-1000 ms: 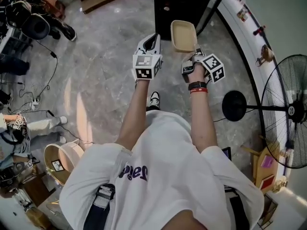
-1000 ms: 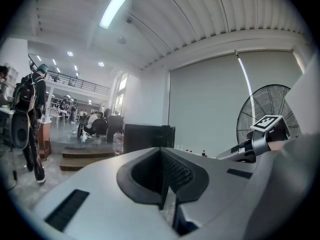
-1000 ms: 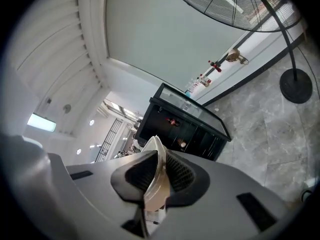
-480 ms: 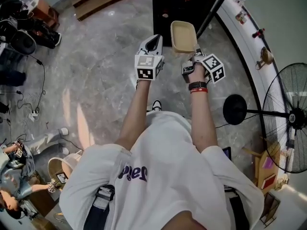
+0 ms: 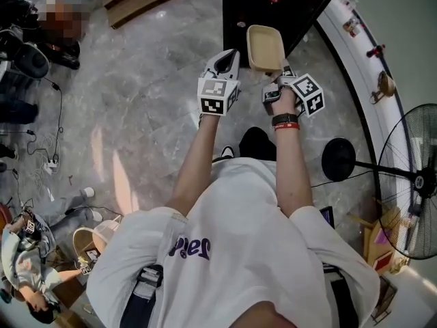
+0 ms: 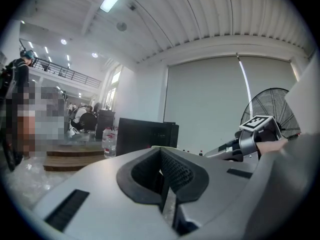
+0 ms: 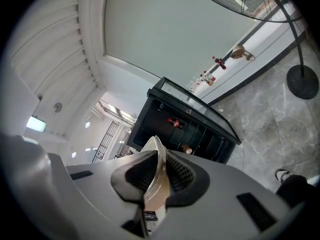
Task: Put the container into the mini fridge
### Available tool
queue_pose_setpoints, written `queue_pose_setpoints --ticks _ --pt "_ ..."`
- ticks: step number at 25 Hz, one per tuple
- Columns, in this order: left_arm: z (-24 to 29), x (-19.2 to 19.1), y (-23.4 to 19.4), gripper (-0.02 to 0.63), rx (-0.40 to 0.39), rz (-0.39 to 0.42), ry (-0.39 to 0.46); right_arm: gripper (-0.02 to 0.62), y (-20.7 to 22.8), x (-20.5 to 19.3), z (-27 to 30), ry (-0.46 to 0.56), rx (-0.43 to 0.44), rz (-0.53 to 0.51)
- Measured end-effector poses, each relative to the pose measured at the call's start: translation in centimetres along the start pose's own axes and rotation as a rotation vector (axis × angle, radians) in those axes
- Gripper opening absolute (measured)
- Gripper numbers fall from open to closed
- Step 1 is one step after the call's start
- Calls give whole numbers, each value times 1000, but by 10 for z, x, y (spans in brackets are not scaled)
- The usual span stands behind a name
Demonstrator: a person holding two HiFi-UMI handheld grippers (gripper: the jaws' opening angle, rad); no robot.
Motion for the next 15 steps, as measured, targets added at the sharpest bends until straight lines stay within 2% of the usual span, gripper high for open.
queue_pose_setpoints --ticks 8,15 --pt "86 -4 -21 18 11 1 -5 64 7 36 81 -9 -18 20" --pt "146 -17 -41 18 27 -48 -20 63 9 50 144 -37 -40 -30"
Point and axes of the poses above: the fingertips, and each gripper's own axes: z forward along the fingers, y to its right, x out of its top, the point moved 5 cm from there along -z, backward along the fingers, and after that the axes turned 14 degrees about z, right-handed, at the moved point
